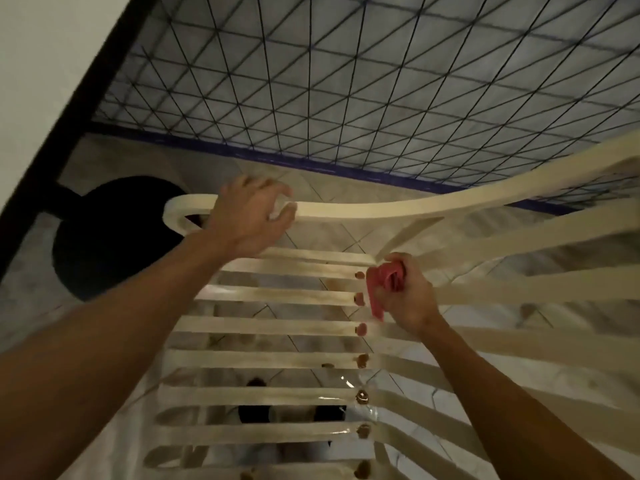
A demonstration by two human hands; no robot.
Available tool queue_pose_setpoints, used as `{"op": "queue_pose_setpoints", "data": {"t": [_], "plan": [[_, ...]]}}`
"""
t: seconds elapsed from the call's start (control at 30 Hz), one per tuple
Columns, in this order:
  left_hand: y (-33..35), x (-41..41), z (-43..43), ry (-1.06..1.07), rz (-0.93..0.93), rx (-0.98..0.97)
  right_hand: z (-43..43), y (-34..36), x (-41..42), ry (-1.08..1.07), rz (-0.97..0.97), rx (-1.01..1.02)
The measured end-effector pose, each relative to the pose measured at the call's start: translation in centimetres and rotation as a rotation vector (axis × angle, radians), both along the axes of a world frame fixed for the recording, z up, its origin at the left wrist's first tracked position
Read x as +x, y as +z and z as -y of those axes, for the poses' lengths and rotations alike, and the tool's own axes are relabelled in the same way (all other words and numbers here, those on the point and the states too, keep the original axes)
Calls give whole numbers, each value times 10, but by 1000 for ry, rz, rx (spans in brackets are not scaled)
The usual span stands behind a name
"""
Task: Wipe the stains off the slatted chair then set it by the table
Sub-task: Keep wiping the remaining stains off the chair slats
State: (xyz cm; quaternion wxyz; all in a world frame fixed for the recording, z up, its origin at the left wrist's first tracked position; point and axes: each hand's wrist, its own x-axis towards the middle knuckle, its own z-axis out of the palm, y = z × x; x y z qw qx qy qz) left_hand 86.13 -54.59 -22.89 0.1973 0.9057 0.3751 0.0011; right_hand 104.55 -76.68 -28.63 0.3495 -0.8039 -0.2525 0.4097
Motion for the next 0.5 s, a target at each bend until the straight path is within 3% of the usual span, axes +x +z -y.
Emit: {"op": "queue_pose_setpoints", "data": {"t": [0.07,0.2,0.3,0.43,0.5], "plan": [[-18,6,-12,-97,-183,7,-13,-27,10,87,270,-58],[-28,19,-29,-98,-260,38,-36,-70,24,380,581,-86],[-33,26,-44,-149,-333,-50,-50,-89,29,590,815,-193],[-43,25,-50,-145,-289,-55,-60,-94,33,612,737,-292],[-46,22,-51,-143,-270,-22,-62,-100,30,594,731,-246]]}}
